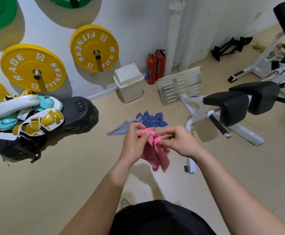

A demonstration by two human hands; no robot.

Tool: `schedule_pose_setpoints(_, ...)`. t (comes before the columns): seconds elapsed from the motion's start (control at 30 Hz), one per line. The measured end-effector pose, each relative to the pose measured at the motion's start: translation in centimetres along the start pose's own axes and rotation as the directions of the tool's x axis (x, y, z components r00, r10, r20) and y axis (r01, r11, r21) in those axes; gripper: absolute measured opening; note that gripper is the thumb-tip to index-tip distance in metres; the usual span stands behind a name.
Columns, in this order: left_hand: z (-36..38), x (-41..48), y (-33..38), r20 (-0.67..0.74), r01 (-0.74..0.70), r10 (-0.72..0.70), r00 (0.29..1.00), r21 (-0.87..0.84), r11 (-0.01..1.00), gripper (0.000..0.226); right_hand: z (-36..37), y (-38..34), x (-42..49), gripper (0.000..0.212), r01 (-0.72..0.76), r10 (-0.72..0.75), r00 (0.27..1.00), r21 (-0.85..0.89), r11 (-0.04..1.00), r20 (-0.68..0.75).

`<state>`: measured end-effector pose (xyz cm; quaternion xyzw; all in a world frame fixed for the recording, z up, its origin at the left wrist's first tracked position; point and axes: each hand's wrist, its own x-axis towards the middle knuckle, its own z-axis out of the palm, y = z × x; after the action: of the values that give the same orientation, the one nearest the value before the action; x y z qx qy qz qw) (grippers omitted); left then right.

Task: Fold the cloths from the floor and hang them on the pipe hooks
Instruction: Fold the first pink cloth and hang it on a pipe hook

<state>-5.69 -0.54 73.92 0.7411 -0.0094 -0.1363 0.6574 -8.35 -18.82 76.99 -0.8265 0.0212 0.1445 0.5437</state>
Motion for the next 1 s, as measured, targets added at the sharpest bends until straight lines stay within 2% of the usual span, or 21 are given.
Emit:
schedule_pose_setpoints(0.13,-0.2,-0.6,1.1,-0.080,0.001,-0.007,0.997,-0.066,0.998,0.023,0.2,0.3,-0.3,0.010,0.086,-0.084,0.993,0.019,0.996,-0.088)
schedule_pose_setpoints(0.3,-0.6,-1.2,1.8,-0.086,-0.036,0.031,0.996,-0.055,0.998,0.015,0.8,0.6,-0.5,0.015,0.186,-0.202,0.970,-0.118,0.975,-0.138)
schedule_pose_setpoints(0.4,-0.6,-1.6,1.8,-0.084,-0.095,0.097,0.992,0.018,0.995,0.011,0.9,0.4,-0.5,0.013,0.218,-0.237,0.958,-0.125,0.968,-0.161)
schedule_pose_setpoints(0.53,-0.3,-1.9,1.4,-0.080,-0.148,0.155,0.985,0.086,0.985,0.016,1.3,-0.1,-0.7,0.010,0.218,-0.236,0.958,-0.119,0.969,-0.165)
schedule_pose_setpoints(0.67,0.1,-2.4,1.1,-0.044,-0.162,0.169,0.985,0.137,0.977,0.023,1.8,-0.2,-1.0,0.004,0.175,-0.190,0.951,-0.083,0.981,-0.242)
schedule_pose_setpoints(0.8,0.2,-2.7,1.4,0.034,-0.204,0.201,0.979,0.222,0.954,0.026,1.8,-0.2,-1.3,0.010,0.128,-0.138,0.946,-0.055,0.990,-0.294)
schedule_pose_setpoints(1.0,-0.3,-3.0,1.4,0.120,-0.230,0.201,0.972,0.323,0.918,0.023,1.7,-0.3,-1.4,0.019,0.082,-0.102,0.953,-0.080,0.993,-0.286)
